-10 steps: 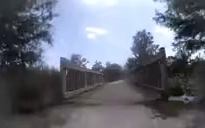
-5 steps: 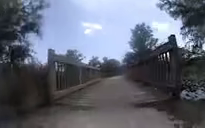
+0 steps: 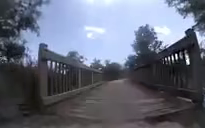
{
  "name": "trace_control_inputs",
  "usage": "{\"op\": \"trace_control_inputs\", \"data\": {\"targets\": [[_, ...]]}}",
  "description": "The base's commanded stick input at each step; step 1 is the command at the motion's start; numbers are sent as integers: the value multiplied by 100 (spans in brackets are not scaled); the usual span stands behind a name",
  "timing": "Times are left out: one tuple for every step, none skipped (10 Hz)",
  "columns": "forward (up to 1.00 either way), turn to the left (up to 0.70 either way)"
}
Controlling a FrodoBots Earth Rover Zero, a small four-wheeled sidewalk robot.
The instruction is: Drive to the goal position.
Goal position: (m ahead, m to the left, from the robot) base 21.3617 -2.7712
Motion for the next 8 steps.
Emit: {"op": "trace_control_inputs", "data": {"targets": [[85,0],[85,0],[85,0],[85,0],[85,0],[85,0],[85,0],[85,0]]}}
